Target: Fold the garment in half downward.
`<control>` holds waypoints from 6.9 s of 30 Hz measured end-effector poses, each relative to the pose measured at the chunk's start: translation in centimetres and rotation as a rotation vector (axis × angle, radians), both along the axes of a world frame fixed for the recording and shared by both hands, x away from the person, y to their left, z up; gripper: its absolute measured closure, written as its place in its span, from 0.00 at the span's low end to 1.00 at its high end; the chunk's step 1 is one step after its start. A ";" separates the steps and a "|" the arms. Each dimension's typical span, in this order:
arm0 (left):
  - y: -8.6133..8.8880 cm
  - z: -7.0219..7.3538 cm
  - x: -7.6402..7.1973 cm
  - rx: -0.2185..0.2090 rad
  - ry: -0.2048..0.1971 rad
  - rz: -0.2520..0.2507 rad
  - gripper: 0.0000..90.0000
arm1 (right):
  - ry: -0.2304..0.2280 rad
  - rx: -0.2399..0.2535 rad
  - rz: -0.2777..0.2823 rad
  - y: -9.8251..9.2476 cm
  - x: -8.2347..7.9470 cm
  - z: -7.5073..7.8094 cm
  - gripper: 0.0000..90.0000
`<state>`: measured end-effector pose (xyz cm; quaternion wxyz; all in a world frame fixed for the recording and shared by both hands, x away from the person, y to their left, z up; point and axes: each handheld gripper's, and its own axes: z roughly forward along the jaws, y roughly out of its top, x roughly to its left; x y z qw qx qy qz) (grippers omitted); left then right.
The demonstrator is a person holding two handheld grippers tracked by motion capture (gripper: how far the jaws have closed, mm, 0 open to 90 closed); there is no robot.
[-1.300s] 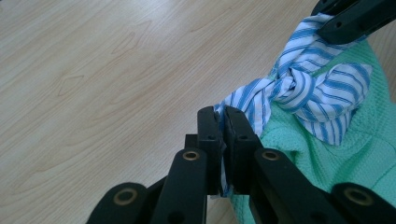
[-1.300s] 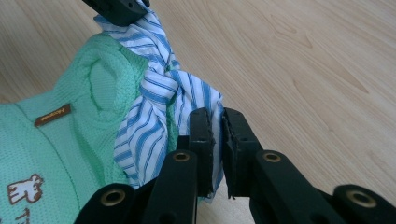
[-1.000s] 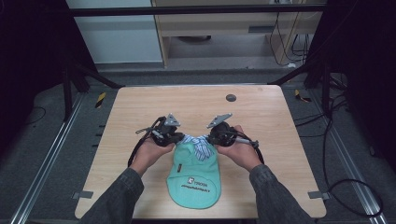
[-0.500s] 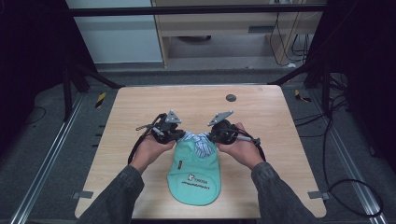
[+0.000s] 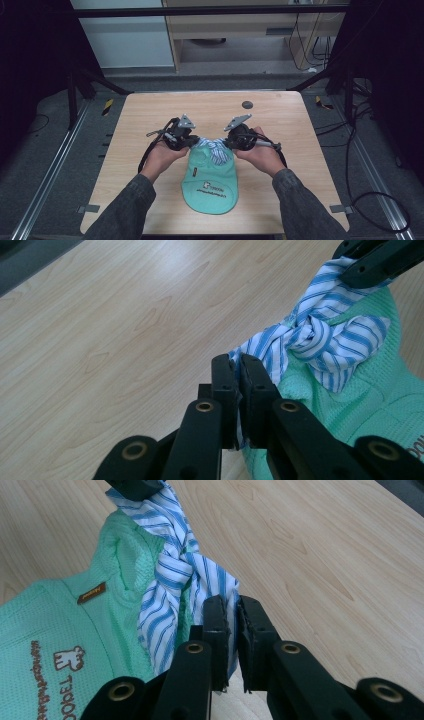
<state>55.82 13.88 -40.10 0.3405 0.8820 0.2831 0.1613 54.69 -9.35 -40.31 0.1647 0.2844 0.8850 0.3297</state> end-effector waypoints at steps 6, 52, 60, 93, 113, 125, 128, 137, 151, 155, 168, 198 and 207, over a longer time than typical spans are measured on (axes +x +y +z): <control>-0.1 0.4 0.3 0.004 -0.002 -0.013 0.96 | -0.004 -0.009 -0.007 0.0 0.0 0.2 0.92; 0.4 3.0 1.6 -0.013 -0.030 -0.093 0.96 | -0.093 -0.049 -0.031 0.3 0.3 2.0 0.93; 0.9 3.7 1.4 -0.021 -0.047 -0.093 0.96 | -0.122 -0.043 -0.020 0.3 0.3 3.0 0.93; 1.7 4.3 2.2 0.021 -0.122 -0.086 0.96 | -0.160 -0.059 -0.002 1.7 2.1 3.5 0.92; 2.5 1.9 -1.1 0.016 -0.121 -0.107 0.96 | -0.164 -0.077 0.021 2.2 -1.3 1.1 0.92; 2.4 -0.2 -3.3 0.016 -0.088 -0.118 0.96 | -0.149 -0.094 0.034 2.3 -3.3 -1.8 0.92; 2.4 -0.5 -3.6 0.018 -0.088 -0.119 0.96 | -0.143 -0.091 0.037 2.2 -3.7 -2.4 0.92; 2.9 -1.9 -4.9 0.010 -0.070 -0.129 0.96 | -0.132 -0.096 0.056 2.4 -4.9 -3.3 0.92; 3.9 -4.7 -6.9 -0.012 -0.026 -0.147 0.96 | -0.112 -0.108 0.101 2.9 -6.8 -4.9 0.92; 4.0 -5.2 -7.2 -0.020 -0.017 -0.150 0.96 | -0.107 -0.110 0.104 3.0 -7.2 -5.2 0.92; 4.2 -6.6 -7.9 -0.013 0.003 -0.162 0.96 | -0.088 -0.108 0.122 2.9 -8.2 -6.3 0.92; 4.7 -8.2 -8.8 -0.015 0.051 -0.181 0.97 | -0.026 -0.169 0.184 3.3 -9.1 -7.4 0.95; 5.0 -8.2 -9.1 -0.025 0.060 -0.186 0.97 | -0.011 -0.171 0.184 3.4 -8.9 -7.1 0.95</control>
